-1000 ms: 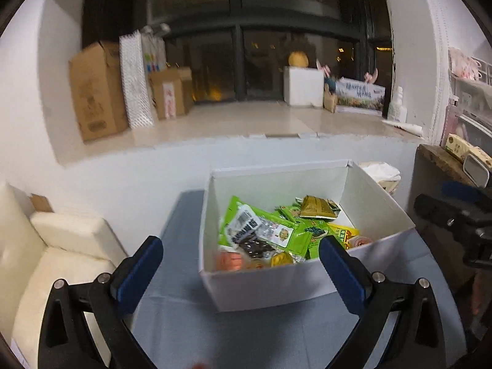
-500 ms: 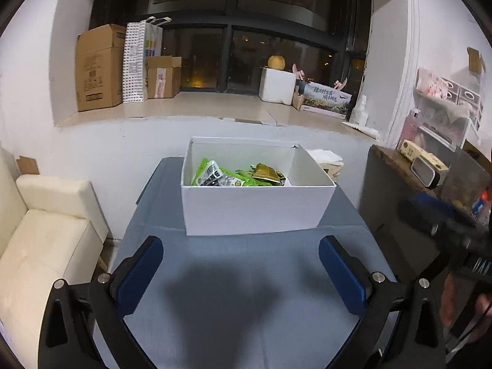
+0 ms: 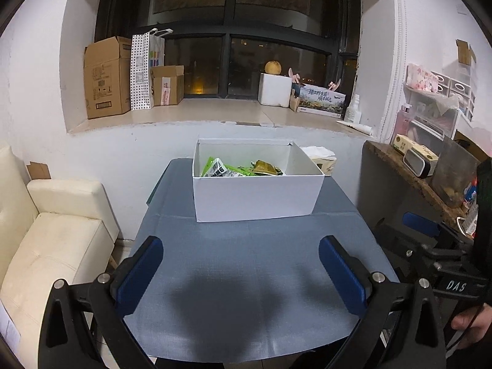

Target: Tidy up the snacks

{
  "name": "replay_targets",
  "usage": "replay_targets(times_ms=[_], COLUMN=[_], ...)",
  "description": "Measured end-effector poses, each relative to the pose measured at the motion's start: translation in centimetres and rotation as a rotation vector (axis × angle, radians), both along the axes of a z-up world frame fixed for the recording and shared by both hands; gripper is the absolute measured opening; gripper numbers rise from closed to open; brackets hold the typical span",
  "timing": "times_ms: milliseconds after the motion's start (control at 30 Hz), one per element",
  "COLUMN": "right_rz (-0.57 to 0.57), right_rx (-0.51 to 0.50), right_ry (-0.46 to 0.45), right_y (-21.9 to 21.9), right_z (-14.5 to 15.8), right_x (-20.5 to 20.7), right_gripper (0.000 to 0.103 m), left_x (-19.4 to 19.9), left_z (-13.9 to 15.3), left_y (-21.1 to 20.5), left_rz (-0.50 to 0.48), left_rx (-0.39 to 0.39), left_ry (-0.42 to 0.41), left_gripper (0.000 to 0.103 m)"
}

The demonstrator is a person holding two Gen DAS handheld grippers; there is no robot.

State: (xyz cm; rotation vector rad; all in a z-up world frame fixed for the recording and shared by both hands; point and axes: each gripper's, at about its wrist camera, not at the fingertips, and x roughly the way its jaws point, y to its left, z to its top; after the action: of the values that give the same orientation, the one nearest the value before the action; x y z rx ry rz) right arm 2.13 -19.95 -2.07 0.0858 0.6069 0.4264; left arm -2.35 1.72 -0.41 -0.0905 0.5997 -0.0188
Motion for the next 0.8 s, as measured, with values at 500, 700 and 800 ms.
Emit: replay_targets(times_ms=[500,700,800], right_rz=[0.006,0.011,0.013], right_rx=[-0.007,-0.008,-0.007], right_ry=[0.009,0.010,0.013], right_y=[-0.05,-0.07,0.04], right_z=[0.22,0.17,0.06], right_x=[-0.05,-0.34,-0.38], right_gripper=[0.103,0.103,0.103], left_x=[0.43,0.37,0.55], left_z=[-0.39,-0.66,-0.75], left_y=[-0.05,0.02,0.08], left_rz=[-0.006,-0.010,-0.011], left_rx=[-0.014,-0.020,-0.020], left_ry=[0.020,0.022,0.026], left_gripper=[0.103,0.103,0.103])
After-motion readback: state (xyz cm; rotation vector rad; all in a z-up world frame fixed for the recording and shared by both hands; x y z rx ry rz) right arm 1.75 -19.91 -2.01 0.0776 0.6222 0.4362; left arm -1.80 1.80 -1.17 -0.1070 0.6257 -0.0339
